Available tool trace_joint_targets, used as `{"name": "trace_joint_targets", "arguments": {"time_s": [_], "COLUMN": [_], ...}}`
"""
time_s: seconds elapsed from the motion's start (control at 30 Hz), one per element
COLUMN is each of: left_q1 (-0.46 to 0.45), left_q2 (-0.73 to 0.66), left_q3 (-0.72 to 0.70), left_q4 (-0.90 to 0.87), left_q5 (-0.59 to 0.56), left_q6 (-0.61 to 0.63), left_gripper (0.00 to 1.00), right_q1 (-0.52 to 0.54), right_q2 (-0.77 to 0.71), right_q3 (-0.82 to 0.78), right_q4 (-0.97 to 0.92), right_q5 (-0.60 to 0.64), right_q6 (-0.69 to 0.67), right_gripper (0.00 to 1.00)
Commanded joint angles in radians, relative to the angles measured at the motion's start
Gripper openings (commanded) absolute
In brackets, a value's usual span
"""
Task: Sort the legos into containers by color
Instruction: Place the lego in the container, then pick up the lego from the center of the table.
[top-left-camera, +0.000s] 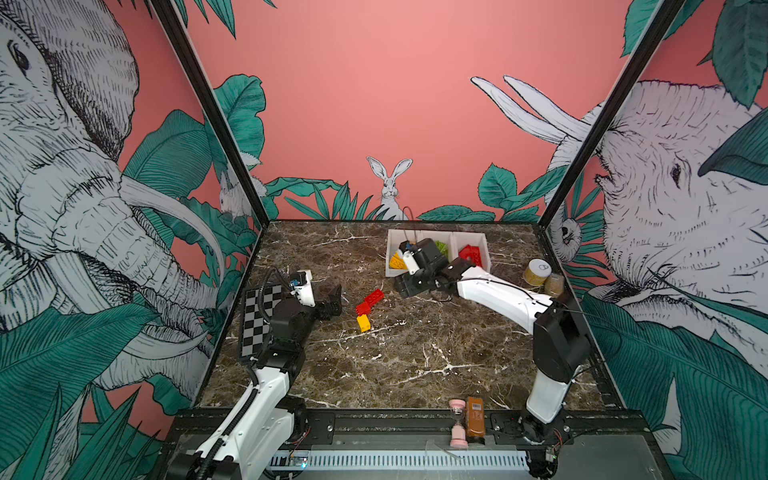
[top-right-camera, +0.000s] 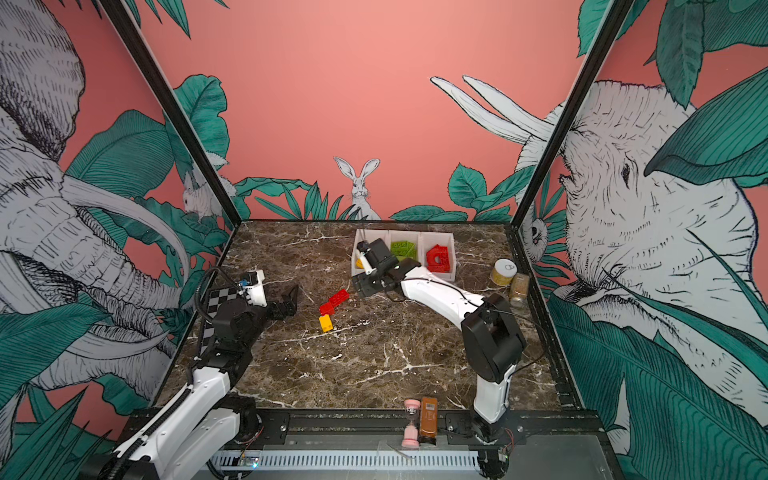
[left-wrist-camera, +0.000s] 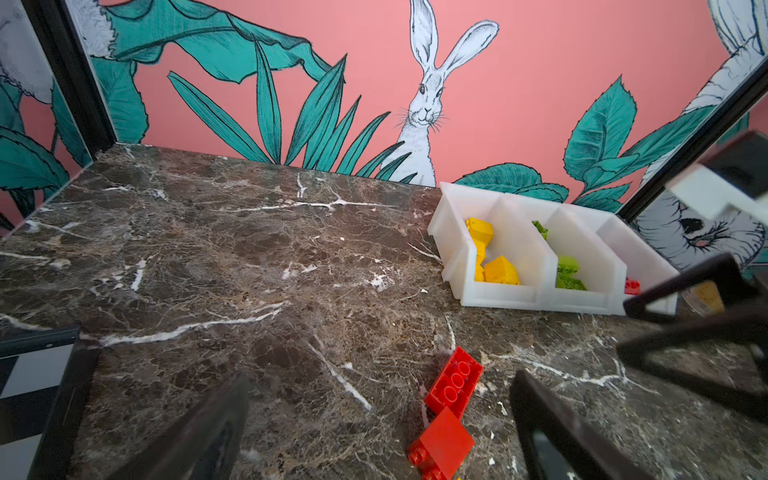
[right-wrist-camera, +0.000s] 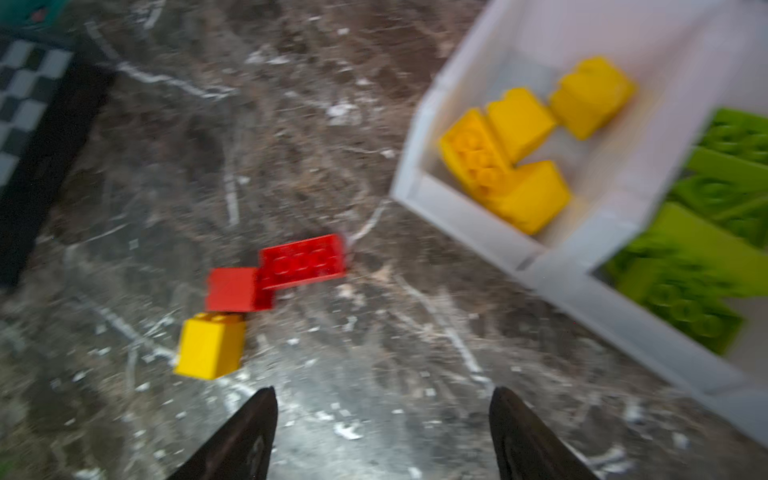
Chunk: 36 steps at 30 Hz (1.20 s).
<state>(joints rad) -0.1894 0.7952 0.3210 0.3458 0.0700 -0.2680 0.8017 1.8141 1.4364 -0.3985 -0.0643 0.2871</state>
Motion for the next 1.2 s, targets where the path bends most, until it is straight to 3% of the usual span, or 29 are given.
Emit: {"name": "trace_joint_targets", "arguments": {"time_s": [0.0,0.27,1.17], "left_q1": [-0.007,-0.006,-0.006], "left_q2": [-0.028,-0.088,-0.08], "left_q3": [-0.019,-0.026,-0.026], "left_q4": [-0.008,-0.028,-0.026], "left_q5": [-0.041,-0.049,-0.054], "left_q6": [0.0,-0.008,-0.008], "left_gripper": [0.99,0.99,0.99], "right_q1": [0.069,0.178,0.233], "right_q2": [0.032,0.167,0.384], "right_q3": [-0.004,0.143,0.264], "right_q4": [0.059,-0.017,-0.041], "right_q5": [0.02,0.084,0.082], "right_q6": [0.098,0.065,0.075], "right_gripper": [0.79,0.78,0.68]}}
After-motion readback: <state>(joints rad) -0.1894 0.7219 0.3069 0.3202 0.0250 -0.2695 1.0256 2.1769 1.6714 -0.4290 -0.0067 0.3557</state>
